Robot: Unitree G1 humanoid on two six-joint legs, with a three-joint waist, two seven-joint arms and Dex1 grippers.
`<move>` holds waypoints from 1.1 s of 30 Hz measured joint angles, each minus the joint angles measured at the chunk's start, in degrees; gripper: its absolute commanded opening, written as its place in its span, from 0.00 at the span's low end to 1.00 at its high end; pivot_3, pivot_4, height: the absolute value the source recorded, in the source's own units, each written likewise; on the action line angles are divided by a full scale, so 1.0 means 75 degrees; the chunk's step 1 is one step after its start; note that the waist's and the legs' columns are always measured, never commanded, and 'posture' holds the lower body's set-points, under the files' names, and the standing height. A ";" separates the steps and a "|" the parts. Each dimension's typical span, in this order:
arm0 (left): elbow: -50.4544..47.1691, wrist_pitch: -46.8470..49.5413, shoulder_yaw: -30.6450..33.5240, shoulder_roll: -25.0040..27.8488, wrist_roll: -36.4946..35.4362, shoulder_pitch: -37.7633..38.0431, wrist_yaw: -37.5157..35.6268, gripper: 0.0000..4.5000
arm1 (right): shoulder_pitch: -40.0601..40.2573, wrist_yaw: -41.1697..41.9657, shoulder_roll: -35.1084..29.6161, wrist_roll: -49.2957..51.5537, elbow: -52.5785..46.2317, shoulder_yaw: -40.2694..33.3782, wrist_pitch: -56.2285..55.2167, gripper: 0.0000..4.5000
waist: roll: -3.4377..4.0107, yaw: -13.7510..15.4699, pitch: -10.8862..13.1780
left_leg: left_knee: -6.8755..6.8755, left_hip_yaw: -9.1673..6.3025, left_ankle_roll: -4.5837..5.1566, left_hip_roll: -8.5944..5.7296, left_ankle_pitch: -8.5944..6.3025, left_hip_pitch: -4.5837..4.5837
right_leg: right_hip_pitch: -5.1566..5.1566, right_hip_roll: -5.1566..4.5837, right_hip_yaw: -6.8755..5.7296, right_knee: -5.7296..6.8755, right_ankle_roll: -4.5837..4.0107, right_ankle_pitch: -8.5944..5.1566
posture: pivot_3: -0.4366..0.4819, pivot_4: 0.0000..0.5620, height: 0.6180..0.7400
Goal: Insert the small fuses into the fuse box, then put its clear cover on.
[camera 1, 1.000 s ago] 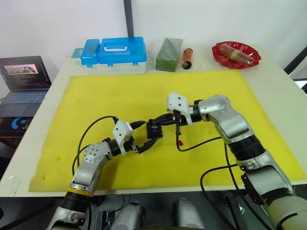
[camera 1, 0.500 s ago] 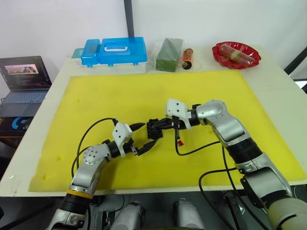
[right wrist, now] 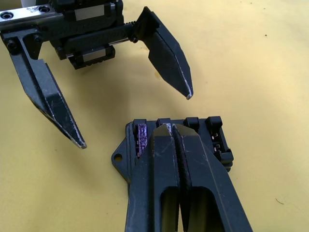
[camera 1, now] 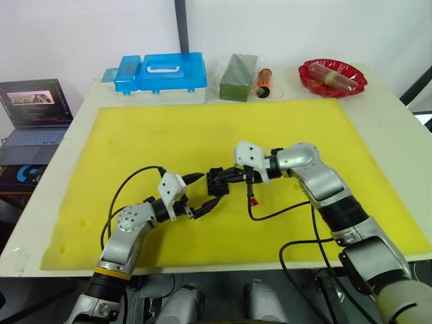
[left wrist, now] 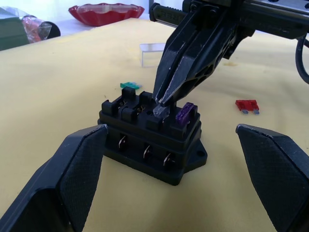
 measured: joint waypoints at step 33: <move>-0.0311 0.0613 0.0854 0.0907 -0.0575 -0.0417 -0.0043 1.00 | 0.1350 -0.1939 -0.0164 0.1250 -0.3147 -0.2169 0.1984 0.28 | 0.0002 0.0043 0.0000 | -0.0011 -0.0007 0.0000 -0.0005 0.0000 -0.0004 | -0.0003 -0.0001 0.0001 -0.0008 0.0000 0.0000 | 0.48 0.27 1.00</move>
